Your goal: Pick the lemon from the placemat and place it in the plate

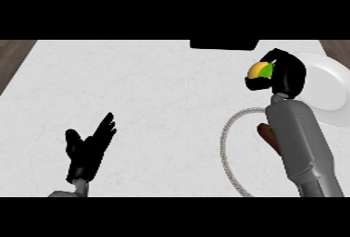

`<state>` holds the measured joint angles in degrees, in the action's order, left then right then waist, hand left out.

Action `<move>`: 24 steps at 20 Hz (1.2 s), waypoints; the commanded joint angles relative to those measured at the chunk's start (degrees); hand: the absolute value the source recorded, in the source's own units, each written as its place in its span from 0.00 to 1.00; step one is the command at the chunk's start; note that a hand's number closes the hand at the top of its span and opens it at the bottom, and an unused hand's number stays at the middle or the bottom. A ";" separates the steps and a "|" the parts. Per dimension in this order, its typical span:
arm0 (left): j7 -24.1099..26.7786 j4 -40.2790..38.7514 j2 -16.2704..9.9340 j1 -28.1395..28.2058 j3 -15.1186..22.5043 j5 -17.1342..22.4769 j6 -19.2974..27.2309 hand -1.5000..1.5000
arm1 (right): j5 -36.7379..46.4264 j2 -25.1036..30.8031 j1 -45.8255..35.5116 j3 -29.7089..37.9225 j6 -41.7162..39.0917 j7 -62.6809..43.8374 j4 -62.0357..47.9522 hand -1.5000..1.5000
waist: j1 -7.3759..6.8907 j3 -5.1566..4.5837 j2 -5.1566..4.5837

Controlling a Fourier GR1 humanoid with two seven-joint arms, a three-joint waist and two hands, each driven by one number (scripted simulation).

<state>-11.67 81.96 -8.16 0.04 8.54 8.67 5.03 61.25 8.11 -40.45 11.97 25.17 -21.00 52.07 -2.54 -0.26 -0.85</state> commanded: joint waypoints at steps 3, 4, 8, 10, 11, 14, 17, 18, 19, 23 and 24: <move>-0.19 -0.33 -0.35 -0.90 0.92 -0.61 -0.94 0.50 | 11.43 -3.26 -7.16 5.51 19.77 -22.13 -2.51 1.00 | -1.83 0.07 -0.69; -1.26 -0.28 0.86 -1.35 1.28 -1.25 0.87 0.50 | 13.93 -3.87 -8.17 6.14 21.73 -26.03 -3.15 1.00 | -1.45 0.08 -0.47; -1.25 -0.27 -0.04 -1.75 -0.14 0.28 -0.56 0.50 | 23.72 -5.13 -11.18 8.87 29.95 -35.98 -8.66 1.00 | -1.55 0.14 -0.46; -1.94 -0.06 -0.21 -2.55 -0.27 0.53 -0.89 0.50 | 24.06 -3.02 -12.44 11.50 34.31 -35.63 -9.69 1.00 | -1.33 0.26 -0.64; -0.81 0.67 0.69 -1.15 0.98 -0.88 0.22 0.50 | 24.87 -3.58 -10.61 12.00 37.78 -35.26 -10.90 1.00 | -1.08 0.30 -0.48; -0.62 -1.04 0.59 -1.70 0.17 -1.07 0.58 0.50 | 30.44 -1.15 -9.05 14.50 41.52 -37.12 -14.27 1.00 | -0.39 0.28 -0.48; -1.10 -1.30 -0.01 -2.15 -1.18 0.40 -0.63 0.50 | 32.70 2.18 -10.68 16.83 41.76 -37.60 -18.81 1.00 | -0.12 0.30 -0.27; -1.13 -1.40 -0.29 -2.71 -1.56 0.44 -0.68 0.50 | 34.59 3.56 -10.07 17.96 41.90 -39.19 -18.17 1.00 | 0.08 0.29 -0.27; -2.07 -0.05 1.21 -2.26 0.14 -0.75 0.96 0.50 | 34.21 5.84 -8.06 18.94 43.72 -37.99 -18.42 1.00 | -0.02 0.36 -0.40; -2.16 -0.23 1.69 -2.41 0.27 -1.00 1.01 0.50 | 33.55 9.48 -8.54 21.15 46.32 -36.12 -23.76 1.00 | 0.00 0.41 -0.32; -2.33 -0.80 0.54 -3.30 -0.63 -0.41 -0.13 0.50 | 32.43 10.76 -8.62 21.71 47.41 -35.11 -24.80 1.00 | -0.12 0.43 -0.45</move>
<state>-12.97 81.26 -7.65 -2.19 8.04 8.28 4.95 94.31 14.88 -49.15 31.53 64.64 -55.39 31.60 -2.60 0.10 -1.18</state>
